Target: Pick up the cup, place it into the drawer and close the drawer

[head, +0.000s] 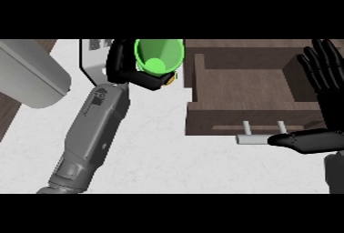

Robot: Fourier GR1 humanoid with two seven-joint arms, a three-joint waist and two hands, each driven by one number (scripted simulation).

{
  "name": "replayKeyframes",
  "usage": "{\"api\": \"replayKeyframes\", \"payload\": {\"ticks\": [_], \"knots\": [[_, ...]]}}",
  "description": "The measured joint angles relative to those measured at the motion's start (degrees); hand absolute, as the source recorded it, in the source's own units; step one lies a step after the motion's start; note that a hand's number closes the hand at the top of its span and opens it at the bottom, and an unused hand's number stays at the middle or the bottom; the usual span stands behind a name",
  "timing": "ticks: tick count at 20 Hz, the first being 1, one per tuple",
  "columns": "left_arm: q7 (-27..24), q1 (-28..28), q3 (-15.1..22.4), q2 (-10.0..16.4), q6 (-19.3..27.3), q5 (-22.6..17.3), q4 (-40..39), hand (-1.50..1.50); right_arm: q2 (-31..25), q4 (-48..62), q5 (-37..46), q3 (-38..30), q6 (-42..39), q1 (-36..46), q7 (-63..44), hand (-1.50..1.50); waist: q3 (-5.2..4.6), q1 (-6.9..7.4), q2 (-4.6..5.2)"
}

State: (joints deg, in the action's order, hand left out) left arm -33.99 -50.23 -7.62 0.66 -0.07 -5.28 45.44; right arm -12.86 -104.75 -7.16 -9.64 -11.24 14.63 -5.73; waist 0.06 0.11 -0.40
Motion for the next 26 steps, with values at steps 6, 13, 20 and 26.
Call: {"api": "replayKeyframes", "payload": {"ticks": [6,13,20,26], "knots": [[9.6,-10.6,5.9,-0.5,9.5,-2.7,-0.5,1.5,0.6,0.9,1.4,0.8,0.9,1.3,0.2,-1.5,-0.02,-1.06,0.34],[16.8,-22.1,9.3,-0.6,16.5,-5.2,-12.6,1.5,0.0,1.1,0.1,0.4,-0.2,2.6,0.5,-1.5,0.01,-2.93,0.92],[19.1,-26.9,15.3,-0.7,19.0,-8.2,-23.5,1.5,0.3,1.7,0.0,1.1,-0.7,3.6,1.1,-1.5,0.05,-5.51,1.61],[21.4,-27.1,21.3,-0.7,15.9,-9.6,-28.5,1.5,0.6,3.2,-0.3,2.1,-1.4,6.1,1.9,-1.5,0.1,-8.28,2.5]]}}
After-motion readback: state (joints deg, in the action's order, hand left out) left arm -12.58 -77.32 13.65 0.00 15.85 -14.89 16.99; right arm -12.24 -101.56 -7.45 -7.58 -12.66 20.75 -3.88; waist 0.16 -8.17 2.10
